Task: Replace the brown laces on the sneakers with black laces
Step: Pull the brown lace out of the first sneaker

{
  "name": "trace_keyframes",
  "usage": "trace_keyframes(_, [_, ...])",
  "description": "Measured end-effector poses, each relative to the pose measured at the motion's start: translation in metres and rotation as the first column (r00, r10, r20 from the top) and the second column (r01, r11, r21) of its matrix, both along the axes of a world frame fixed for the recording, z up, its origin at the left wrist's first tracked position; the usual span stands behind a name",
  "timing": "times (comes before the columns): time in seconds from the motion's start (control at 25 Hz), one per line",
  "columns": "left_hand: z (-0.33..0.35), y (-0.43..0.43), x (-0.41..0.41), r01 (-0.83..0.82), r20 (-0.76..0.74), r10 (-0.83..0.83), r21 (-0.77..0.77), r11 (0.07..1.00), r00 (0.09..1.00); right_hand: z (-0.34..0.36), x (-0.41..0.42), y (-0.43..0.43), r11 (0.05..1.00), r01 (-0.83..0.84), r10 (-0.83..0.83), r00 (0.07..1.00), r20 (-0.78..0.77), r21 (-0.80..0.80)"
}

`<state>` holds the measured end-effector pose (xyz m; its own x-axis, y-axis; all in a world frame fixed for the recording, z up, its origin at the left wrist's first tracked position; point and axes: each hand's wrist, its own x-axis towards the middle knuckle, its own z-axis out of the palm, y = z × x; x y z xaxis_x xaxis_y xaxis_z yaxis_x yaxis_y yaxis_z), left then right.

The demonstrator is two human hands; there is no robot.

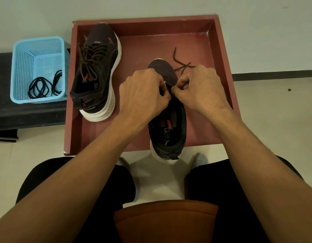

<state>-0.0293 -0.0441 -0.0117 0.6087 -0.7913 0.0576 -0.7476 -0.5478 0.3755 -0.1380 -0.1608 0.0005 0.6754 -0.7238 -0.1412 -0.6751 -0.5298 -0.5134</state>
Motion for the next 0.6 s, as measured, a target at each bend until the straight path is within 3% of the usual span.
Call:
trace_keyframes(0.16, [0.027, 0.021, 0.027, -0.053, -0.173, 0.051, -0.012, 0.999, 0.984, 0.000, -0.003, -0.010, 0.999, 0.049, -0.049, 0.999, 0.013, -0.003])
trace_keyframes(0.28, [0.034, 0.041, 0.058, -0.161, -0.200, 0.142, -0.084, 0.983, 0.969, -0.001, -0.004, -0.013, 0.998, 0.068, -0.067, 0.998, 0.010, -0.007])
trace_keyframes(0.4, [0.023, 0.039, 0.049, -0.072, -0.157, 0.068, -0.018, 0.997, 0.985, -0.001, -0.002, -0.011, 0.998, 0.063, -0.063, 0.998, 0.007, -0.012])
trace_keyframes(0.6, [0.010, 0.015, 0.027, 0.033, -0.112, -0.044, -0.094, 0.995, 0.993, 0.000, -0.002, -0.007, 0.999, 0.043, -0.043, 0.999, 0.005, -0.003])
